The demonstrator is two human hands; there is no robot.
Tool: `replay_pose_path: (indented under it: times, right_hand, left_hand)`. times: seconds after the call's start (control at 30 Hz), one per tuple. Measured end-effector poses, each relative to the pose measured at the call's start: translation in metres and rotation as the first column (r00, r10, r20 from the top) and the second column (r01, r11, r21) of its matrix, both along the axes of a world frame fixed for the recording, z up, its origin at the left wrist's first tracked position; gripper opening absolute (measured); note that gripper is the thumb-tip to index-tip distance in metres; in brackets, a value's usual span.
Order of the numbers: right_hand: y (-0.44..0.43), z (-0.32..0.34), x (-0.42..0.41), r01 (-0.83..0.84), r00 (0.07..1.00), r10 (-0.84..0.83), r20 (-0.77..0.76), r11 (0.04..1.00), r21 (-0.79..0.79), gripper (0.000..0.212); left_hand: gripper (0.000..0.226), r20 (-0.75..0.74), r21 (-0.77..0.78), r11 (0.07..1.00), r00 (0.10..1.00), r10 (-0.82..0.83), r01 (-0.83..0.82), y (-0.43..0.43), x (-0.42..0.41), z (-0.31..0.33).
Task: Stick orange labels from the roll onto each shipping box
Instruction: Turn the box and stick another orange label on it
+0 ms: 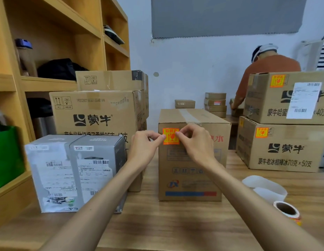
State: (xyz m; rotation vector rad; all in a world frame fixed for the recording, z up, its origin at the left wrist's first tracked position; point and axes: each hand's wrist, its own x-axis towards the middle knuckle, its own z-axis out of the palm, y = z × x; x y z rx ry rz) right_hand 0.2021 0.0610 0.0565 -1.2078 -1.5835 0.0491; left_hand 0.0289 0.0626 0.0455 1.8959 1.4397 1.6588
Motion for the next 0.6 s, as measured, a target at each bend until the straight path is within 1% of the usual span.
replay_pose_path:
  times: [0.33,0.47,0.6]
  right_hand:
    - [0.0,-0.001,-0.012,0.103,0.991,-0.109,0.074,0.991,0.082,0.018]
    - [0.001,0.001,-0.015,0.133,0.985,-0.142,0.099,0.987,0.089,0.019]
    - [0.002,0.0,-0.016,0.153,0.979,-0.164,0.12,0.984,0.09,0.02]
  left_hand:
    - [0.021,-0.053,0.043,0.99,0.989,0.136,-0.134,0.008,0.002,-0.001]
    - [0.021,-0.105,0.084,0.982,0.979,0.176,-0.167,0.008,0.004,0.002]
    - [0.02,-0.138,0.093,0.977,0.969,0.205,-0.193,0.007,0.005,0.004]
